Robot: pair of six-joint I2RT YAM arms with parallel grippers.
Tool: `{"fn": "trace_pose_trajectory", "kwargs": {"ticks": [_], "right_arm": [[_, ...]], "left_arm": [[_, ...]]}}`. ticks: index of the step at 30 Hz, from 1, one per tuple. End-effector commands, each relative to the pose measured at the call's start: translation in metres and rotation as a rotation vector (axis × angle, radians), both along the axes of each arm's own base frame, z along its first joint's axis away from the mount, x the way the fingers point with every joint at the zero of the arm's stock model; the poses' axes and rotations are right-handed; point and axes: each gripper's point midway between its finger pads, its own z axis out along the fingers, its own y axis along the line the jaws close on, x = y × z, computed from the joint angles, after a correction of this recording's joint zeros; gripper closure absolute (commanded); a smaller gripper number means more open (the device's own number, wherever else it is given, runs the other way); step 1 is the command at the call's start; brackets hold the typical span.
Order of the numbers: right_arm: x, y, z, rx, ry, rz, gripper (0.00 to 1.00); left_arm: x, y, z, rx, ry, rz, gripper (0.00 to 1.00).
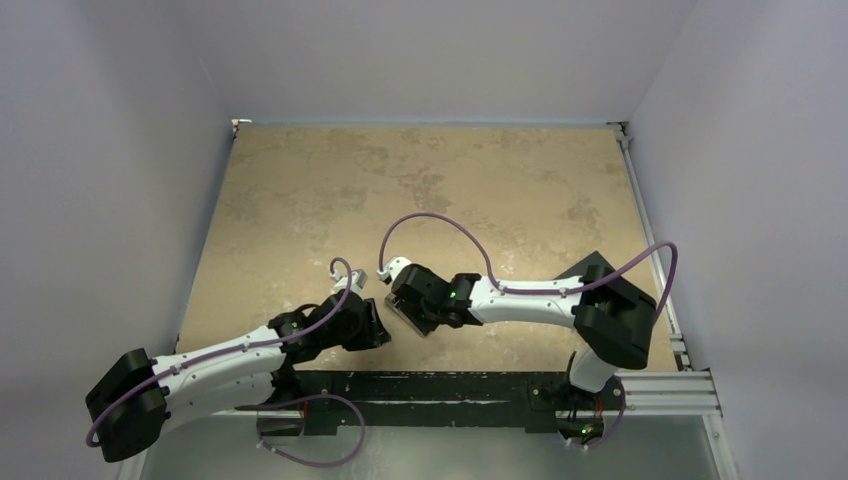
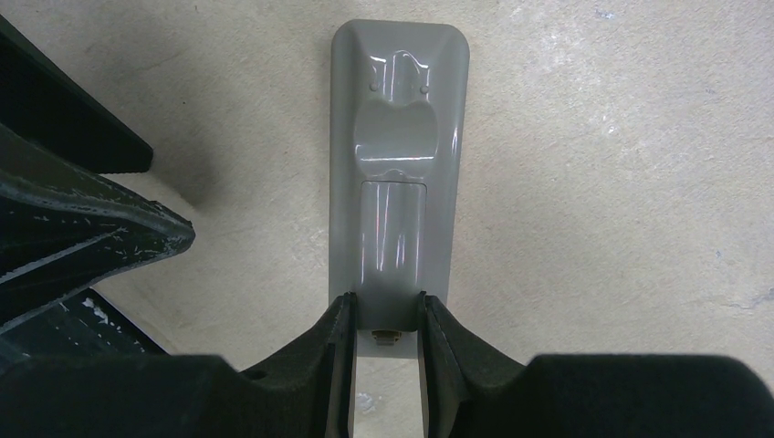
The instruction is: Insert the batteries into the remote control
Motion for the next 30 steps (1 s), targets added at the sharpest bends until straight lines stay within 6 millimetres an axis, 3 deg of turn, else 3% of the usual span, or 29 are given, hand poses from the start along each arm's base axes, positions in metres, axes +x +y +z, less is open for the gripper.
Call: {"fn": "trace_pose_trajectory", "kwargs": {"ticks": [1,7,18,30], "right_arm": [[0.0095,0.0157,0.0127,0.041,-0.031,0.005,0.87],[0.0099,0.0172,0.0115,0.04,-0.03,0.006,0.85],[0.0108,0.018,0.0127,0.044,-0.033,0.003,0.64],[0.0124,0.0195,0.0161,0.053,-0.041,-0.002,0.5]], "left_arm": [[0.0058,-0.0076,0.0113,-0.031,-0.035,-0.011,0.6],[0.0055,-0.0074,0.0104,-0.028,-0.034,-0.015,0.6],[0.0049,-0.0092,0.01,-0.032,-0.03,-0.021,0.6],[0.0049,-0.0117,0.0073,-0.03,-0.022,-0.029,0.6]]}}
